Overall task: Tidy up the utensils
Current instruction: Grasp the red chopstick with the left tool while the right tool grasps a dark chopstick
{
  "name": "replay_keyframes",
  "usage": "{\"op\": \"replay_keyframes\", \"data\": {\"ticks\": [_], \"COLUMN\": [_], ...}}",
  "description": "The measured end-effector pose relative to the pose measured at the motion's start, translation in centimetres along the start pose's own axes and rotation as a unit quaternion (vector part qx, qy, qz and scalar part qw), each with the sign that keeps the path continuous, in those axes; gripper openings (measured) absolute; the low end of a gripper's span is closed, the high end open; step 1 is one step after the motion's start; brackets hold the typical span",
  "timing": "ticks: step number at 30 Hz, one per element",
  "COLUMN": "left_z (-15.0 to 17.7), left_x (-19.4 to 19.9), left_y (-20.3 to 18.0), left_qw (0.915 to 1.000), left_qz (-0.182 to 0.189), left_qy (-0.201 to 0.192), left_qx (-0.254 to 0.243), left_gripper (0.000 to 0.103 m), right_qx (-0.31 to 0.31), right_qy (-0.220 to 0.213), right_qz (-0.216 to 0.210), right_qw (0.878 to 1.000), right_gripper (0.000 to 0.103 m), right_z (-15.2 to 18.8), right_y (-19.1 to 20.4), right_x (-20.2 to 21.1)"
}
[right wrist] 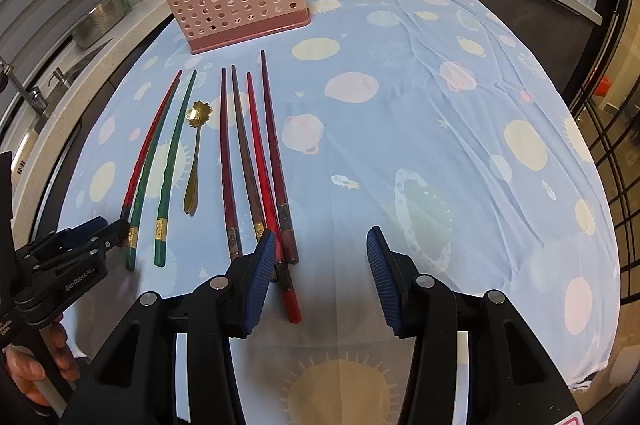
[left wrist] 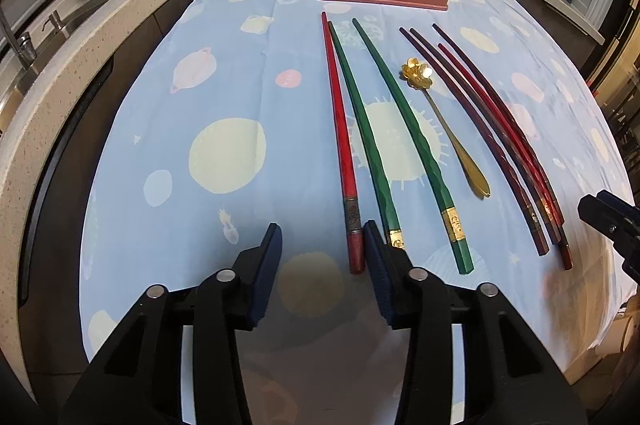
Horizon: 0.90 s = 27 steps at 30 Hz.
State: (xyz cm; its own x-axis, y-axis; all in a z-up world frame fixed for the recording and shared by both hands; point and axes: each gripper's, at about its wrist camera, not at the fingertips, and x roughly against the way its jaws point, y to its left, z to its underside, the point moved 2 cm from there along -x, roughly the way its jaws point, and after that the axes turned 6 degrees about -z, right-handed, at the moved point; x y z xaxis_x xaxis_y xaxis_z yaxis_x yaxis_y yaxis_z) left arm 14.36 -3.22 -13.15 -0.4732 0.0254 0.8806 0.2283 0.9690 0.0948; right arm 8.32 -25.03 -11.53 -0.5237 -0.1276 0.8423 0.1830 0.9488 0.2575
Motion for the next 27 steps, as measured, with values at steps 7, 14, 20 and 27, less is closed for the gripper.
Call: {"op": "replay_keyframes", "data": {"ticks": [7, 14, 20, 27], "left_z": [0.0, 0.0, 0.0, 0.1], "left_x": [0.0, 0.1, 0.0, 0.2], "left_y": [0.3, 0.2, 0.2, 0.4], "left_qw": [1.0, 1.0, 1.0, 0.9999], "left_qz": [0.001, 0.001, 0.004, 0.014], "left_qy": [-0.001, -0.002, -0.003, -0.002], "left_qx": [0.0, -0.002, -0.001, 0.001], "left_gripper": [0.023, 0.023, 0.023, 0.009], "right_qx": [0.011, 0.014, 0.027, 0.034], "right_qy": [0.014, 0.019, 0.027, 0.023], "right_qz": [-0.01, -0.008, -0.001, -0.005], "right_qw": [1.0, 1.0, 0.999, 0.999], "right_gripper": [0.026, 0.018, 0.017, 0.008], "right_z": [-0.2, -0.5, -0.4, -0.1], "right_y": [0.7, 0.8, 1.2, 1.2], "right_x": [-1.7, -2.7, -3.4, -3.1]}}
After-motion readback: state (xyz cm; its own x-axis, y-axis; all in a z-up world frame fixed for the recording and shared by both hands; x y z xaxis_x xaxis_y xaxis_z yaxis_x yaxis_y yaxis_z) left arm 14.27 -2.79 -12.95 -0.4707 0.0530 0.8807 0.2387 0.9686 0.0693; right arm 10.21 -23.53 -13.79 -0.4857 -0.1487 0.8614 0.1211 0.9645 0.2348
